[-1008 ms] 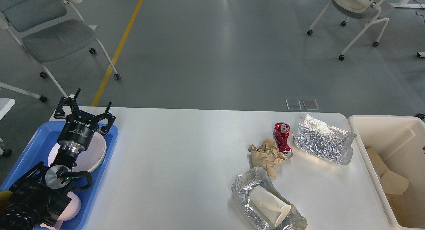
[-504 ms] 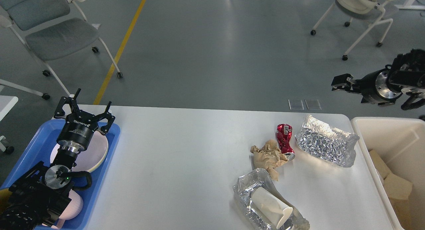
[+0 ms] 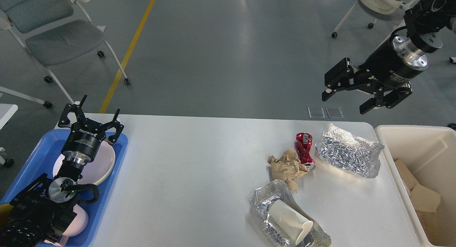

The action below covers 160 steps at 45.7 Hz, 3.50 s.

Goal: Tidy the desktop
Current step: 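Reach the right gripper to the crumpled foil and grasp it, then lift the crumpled foil with the right gripper and drop it into the bin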

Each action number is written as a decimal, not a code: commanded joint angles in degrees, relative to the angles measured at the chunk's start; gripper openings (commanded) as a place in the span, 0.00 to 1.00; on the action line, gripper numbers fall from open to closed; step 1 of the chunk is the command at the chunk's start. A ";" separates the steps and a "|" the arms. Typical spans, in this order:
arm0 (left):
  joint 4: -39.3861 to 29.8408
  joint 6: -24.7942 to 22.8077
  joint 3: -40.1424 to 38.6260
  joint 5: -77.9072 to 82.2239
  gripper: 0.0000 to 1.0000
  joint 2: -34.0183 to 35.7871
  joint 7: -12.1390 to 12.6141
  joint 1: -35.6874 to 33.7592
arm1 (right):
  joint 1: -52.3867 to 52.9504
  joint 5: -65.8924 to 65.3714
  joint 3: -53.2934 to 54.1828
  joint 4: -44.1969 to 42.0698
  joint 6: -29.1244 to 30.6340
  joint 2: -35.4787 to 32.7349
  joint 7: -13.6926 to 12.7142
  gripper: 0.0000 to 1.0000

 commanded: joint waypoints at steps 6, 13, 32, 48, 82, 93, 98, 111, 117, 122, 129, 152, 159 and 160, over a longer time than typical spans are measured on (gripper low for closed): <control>0.00 0.00 0.00 0.00 0.96 0.01 0.00 0.00 | -25.88 0.16 -0.01 -10.30 -22.45 -1.56 -0.19 1.00; 0.00 0.00 0.00 0.00 0.96 0.01 0.00 0.00 | -36.18 0.16 1.57 -13.73 -34.58 -1.56 -0.19 1.00; 0.00 0.00 0.00 0.00 0.96 0.01 0.00 0.00 | -54.73 0.16 6.67 -30.16 -40.57 -0.16 -0.28 1.00; 0.00 0.00 0.00 0.00 0.96 0.01 0.00 0.00 | -59.30 0.07 15.90 -31.84 -40.66 0.02 -0.19 1.00; 0.00 0.00 0.00 0.00 0.96 0.01 0.00 0.00 | -63.26 0.16 16.25 -31.31 -44.61 0.37 -0.28 0.00; 0.00 0.00 0.00 0.00 0.96 0.01 0.00 0.00 | -63.17 0.16 17.48 -31.31 -44.53 0.28 -0.36 0.00; 0.00 0.00 0.00 0.00 0.96 0.01 0.00 0.00 | -63.26 0.25 18.71 -31.49 -44.53 0.28 -0.28 0.00; 0.00 0.00 0.00 0.00 0.96 0.01 0.00 0.00 | -62.56 2.35 24.25 -31.40 -44.61 -1.38 -0.28 0.00; 0.00 0.00 0.00 0.00 0.96 0.01 0.00 0.00 | -59.84 2.62 24.34 -30.52 -43.65 -4.46 -0.28 0.00; 0.00 0.00 0.00 0.00 0.96 0.01 0.00 0.00 | -54.83 2.53 23.90 -24.21 -43.38 -9.81 0.07 0.00; 0.00 0.00 0.00 0.00 0.96 0.01 0.00 0.00 | -41.39 2.44 21.97 -11.38 -42.95 -17.90 0.25 0.00; 0.00 0.00 0.00 0.00 0.96 0.01 0.00 0.00 | -6.83 2.62 10.81 -5.03 -23.43 -20.90 -0.01 0.00; 0.00 0.00 0.00 0.00 0.96 0.01 0.00 0.00 | -17.44 2.97 9.05 -12.05 -29.05 -21.77 -0.19 0.00; 0.00 0.00 0.00 0.00 0.96 0.01 0.00 0.00 | -19.99 3.32 9.05 -13.72 -30.10 -22.12 -0.19 0.00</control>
